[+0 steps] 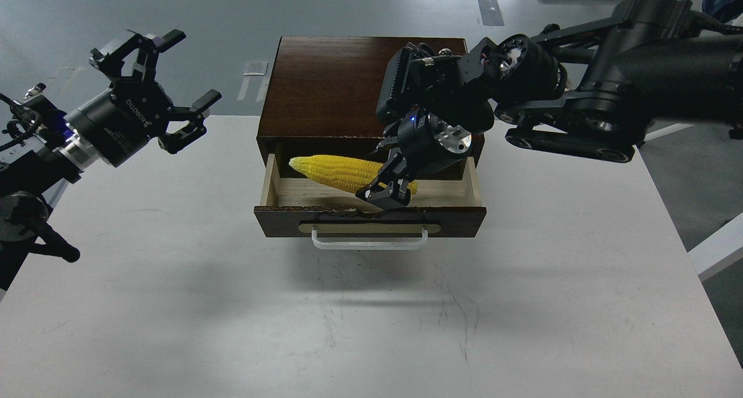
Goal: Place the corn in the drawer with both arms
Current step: 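Carry the corn over the open drawer and lower it inside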
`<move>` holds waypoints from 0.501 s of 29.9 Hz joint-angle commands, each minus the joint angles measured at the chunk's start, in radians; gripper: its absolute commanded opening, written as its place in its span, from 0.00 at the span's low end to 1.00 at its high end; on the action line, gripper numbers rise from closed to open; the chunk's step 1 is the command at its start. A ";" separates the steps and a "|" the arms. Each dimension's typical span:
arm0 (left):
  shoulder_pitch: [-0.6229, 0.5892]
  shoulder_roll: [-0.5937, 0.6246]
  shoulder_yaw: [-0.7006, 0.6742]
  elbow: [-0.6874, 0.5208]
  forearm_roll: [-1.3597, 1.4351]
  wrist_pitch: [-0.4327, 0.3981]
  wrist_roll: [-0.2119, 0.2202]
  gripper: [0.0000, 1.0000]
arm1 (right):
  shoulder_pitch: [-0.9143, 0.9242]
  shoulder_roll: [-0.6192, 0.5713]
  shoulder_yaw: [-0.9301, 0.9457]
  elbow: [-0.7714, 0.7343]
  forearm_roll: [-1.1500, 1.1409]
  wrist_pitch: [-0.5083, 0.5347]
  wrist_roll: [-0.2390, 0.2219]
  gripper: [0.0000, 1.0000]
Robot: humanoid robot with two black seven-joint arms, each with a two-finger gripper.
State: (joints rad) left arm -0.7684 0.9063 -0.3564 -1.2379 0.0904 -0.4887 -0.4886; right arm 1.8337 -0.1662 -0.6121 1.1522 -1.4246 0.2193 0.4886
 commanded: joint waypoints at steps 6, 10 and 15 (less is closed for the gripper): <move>0.000 -0.003 -0.003 0.000 0.000 0.000 0.000 0.98 | 0.070 -0.056 0.014 0.011 0.090 -0.001 0.000 0.94; 0.000 -0.004 -0.006 0.000 0.000 0.000 0.000 0.98 | 0.111 -0.099 0.035 0.011 0.225 -0.003 0.000 0.96; 0.000 -0.004 -0.013 0.000 -0.001 0.000 0.000 0.98 | 0.118 -0.229 0.113 0.011 0.568 0.000 0.000 0.99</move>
State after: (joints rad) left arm -0.7686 0.9021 -0.3681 -1.2378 0.0906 -0.4887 -0.4890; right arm 1.9551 -0.3275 -0.5381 1.1633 -1.0289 0.2166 0.4887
